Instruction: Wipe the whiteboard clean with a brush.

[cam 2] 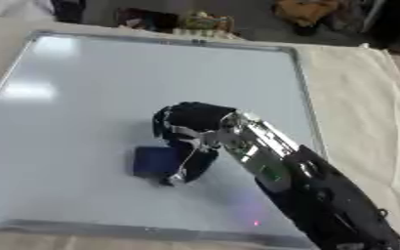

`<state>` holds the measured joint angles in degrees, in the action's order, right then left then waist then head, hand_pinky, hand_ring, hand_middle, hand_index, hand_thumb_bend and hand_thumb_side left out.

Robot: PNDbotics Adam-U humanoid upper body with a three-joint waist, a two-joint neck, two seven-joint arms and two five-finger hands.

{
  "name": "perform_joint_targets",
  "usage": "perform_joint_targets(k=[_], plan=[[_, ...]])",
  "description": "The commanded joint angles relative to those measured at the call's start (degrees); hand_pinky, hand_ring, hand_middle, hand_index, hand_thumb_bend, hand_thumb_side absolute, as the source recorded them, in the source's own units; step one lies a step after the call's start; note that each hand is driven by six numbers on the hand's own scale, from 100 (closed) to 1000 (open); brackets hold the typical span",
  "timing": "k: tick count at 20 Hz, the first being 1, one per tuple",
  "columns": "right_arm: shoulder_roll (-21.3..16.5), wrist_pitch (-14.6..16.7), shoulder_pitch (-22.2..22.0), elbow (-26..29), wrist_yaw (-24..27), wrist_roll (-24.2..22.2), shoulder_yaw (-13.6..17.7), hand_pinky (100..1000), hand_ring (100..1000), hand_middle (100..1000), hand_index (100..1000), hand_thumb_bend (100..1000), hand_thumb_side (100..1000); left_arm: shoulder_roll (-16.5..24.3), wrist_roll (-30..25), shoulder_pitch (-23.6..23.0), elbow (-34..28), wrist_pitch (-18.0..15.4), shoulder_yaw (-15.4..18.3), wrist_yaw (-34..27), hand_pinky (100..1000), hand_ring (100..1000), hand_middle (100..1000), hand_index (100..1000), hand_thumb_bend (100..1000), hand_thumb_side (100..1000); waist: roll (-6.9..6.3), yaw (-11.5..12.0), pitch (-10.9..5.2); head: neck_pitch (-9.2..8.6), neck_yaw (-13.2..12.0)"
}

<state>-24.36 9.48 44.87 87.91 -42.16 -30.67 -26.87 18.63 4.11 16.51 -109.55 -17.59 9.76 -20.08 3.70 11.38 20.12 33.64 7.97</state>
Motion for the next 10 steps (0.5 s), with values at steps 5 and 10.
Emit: perform_joint_targets(k=[5, 10], plan=[[0.0, -0.3, 0.7, -0.4, 0.8, 0.4, 1.0, 661, 800, 615, 100, 444, 312, 0.8, 0.2, 0.6, -0.6, 0.1, 0.0, 0.2, 653, 628, 558, 662, 307, 972, -0.28, 0.2, -0.96, -0.34, 0.0], [0.3, -0.6, 0.6, -1.8, 0.9, 0.5, 1.3, 656, 798, 630, 100, 419, 285, 0.7, 0.3, 0.7, -0.6, 0.1, 0.1, 0.2, 653, 630, 558, 662, 308, 972, -0.28, 0.3, -0.87, -0.43, 0.1]])
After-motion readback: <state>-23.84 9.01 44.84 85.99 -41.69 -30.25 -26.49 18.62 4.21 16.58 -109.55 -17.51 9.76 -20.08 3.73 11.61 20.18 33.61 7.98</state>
